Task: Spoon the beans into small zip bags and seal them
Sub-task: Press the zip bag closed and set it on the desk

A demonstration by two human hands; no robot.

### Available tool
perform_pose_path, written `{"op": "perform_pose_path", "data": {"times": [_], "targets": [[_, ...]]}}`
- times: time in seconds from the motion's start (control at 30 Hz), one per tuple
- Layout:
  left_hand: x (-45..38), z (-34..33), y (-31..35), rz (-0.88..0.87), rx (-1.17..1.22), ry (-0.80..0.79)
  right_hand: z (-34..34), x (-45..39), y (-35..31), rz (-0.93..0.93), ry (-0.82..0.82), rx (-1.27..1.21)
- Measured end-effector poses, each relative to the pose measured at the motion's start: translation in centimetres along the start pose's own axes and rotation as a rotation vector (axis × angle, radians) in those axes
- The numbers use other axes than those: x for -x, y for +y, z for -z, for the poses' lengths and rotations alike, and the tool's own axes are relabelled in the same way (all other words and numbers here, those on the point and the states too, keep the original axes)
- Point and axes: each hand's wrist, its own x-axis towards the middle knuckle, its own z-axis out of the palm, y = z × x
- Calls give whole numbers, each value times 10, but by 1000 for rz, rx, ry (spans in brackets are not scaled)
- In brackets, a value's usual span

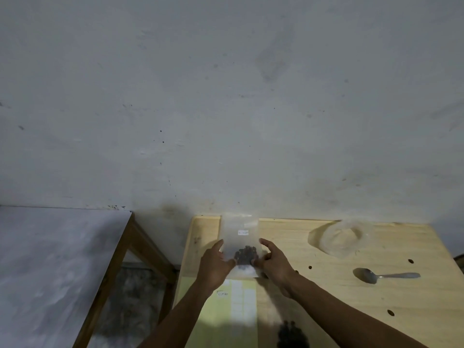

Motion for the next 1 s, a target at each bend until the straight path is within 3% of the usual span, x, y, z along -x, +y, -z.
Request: {"op": "perform_pose_path", "data": {"times": [0.3,0.67,0.77,0.9,1.0], "targets": [[-36,-3,-25,-22,-57,55,-11,-23,-1,-109,-178,102],[-47,-9,-41,1,-100,44,-4,-19,5,44,-114,297],[-41,-5,-43,14,-202,155,13,-9,6,105,-83,396],[-12,-1,-28,-85,-72,303,48,13,18,140,-10,543],[5,-10,-23,-118,-50,131,74,31,32,81,52,667]]}}
